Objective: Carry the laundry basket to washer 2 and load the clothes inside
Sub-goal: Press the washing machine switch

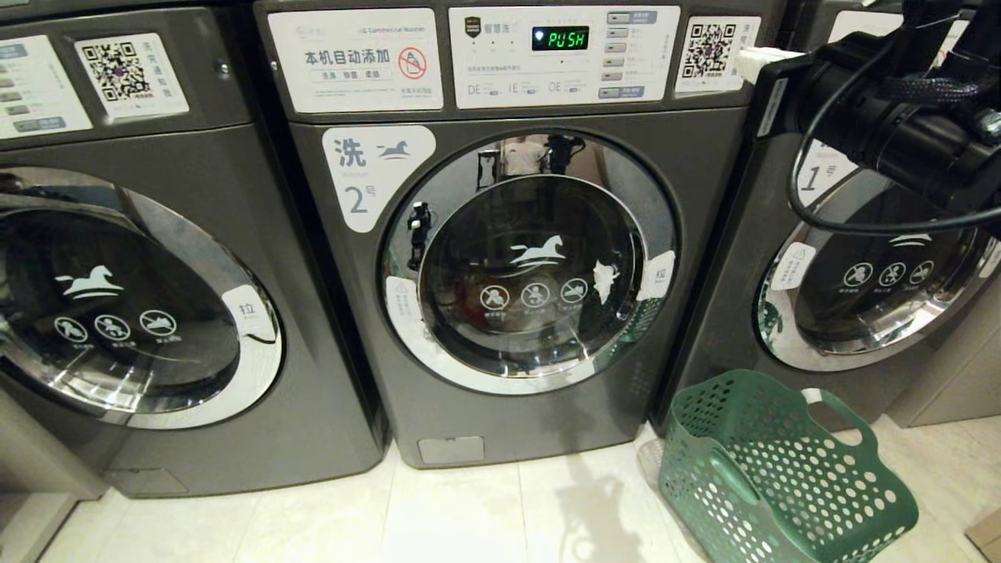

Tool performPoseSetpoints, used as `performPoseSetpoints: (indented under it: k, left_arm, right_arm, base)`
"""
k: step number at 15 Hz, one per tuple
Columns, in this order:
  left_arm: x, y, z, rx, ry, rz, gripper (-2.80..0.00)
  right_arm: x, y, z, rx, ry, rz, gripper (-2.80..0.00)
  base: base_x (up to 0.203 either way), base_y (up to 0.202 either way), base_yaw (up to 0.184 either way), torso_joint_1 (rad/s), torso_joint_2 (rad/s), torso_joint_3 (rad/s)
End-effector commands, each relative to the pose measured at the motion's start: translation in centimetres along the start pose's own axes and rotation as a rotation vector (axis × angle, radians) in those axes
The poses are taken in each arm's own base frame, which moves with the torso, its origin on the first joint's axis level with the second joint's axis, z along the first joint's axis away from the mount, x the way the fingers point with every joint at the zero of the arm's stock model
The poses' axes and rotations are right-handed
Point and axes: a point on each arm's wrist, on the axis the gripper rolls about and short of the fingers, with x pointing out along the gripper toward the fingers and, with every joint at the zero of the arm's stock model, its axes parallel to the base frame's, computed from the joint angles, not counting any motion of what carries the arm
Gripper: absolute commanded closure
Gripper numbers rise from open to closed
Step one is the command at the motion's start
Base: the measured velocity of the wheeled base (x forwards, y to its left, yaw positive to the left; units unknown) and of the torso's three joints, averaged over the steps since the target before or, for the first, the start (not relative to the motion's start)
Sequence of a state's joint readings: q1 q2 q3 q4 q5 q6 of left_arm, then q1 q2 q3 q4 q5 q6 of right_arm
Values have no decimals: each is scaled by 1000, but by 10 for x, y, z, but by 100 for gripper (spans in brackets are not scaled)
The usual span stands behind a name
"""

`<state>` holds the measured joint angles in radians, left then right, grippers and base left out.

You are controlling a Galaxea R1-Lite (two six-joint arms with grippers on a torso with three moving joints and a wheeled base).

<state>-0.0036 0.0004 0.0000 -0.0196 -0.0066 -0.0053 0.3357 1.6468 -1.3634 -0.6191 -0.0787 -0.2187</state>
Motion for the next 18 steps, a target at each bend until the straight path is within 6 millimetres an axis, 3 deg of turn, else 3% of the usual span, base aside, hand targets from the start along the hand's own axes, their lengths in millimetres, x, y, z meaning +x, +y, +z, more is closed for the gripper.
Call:
performPoseSetpoints:
  k: [1, 5, 11, 18]
  left_arm:
    - [0, 0, -2, -1, 5, 0, 0]
    - [0, 0, -2, 10, 5, -2, 0]
    - [0, 0, -2, 5, 4, -2, 0]
    - [0, 0, -2, 7, 5, -2, 0]
  right_arm:
    - [1, 0, -1, -3, 0, -2, 0]
    - [0, 0, -2, -3, 2, -3, 0]
    - [-5, -2, 8, 4, -24, -12, 0]
    - [2, 6, 20, 122, -64, 89, 0]
  base:
    - [0, 0, 0, 0, 0, 0]
    - [0, 0, 0, 0, 0, 0]
    - [175, 0, -1, -1, 1, 3]
    - [8, 0, 0, 3, 1, 0]
